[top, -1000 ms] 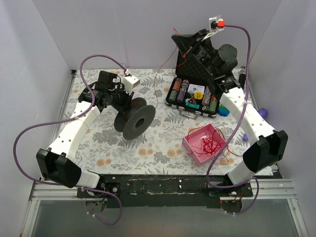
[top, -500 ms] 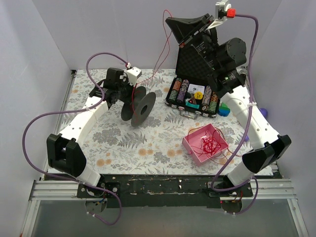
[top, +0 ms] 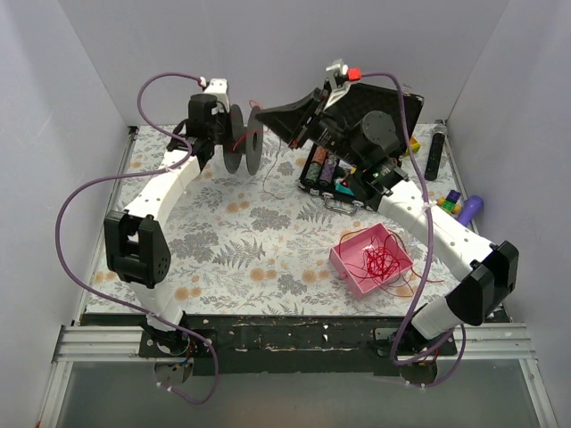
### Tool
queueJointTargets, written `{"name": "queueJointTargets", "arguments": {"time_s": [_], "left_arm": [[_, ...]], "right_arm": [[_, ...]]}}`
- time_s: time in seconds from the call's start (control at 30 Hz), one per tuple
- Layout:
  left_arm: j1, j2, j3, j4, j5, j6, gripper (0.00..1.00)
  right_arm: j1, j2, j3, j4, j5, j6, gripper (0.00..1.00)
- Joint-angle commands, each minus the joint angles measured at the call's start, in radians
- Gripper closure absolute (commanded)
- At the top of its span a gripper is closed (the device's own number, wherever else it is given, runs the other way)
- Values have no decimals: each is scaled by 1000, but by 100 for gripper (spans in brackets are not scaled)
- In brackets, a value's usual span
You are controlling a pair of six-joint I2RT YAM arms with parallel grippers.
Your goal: Wrap the cables
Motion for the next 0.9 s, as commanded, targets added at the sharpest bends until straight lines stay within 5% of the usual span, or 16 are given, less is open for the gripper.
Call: {"name": "queueJointTargets", "arguments": {"time_s": [0.0, 0.4, 0.63, 0.87], "left_arm": [[41, -19, 183, 155, -64, -93, 100], [86, -40, 464, 22, 138, -156, 100], [86, -167, 518, -130, 408, -131, 100], [84, -292, 448, -389, 709, 57, 100]], "right_arm": [[41, -80, -113, 135, -69, 89, 99], [49, -111, -576, 232, 61, 118, 99], [-68, 7, -589, 250, 41, 142, 99], [-247, 88, -537, 221, 38, 132, 99]]}}
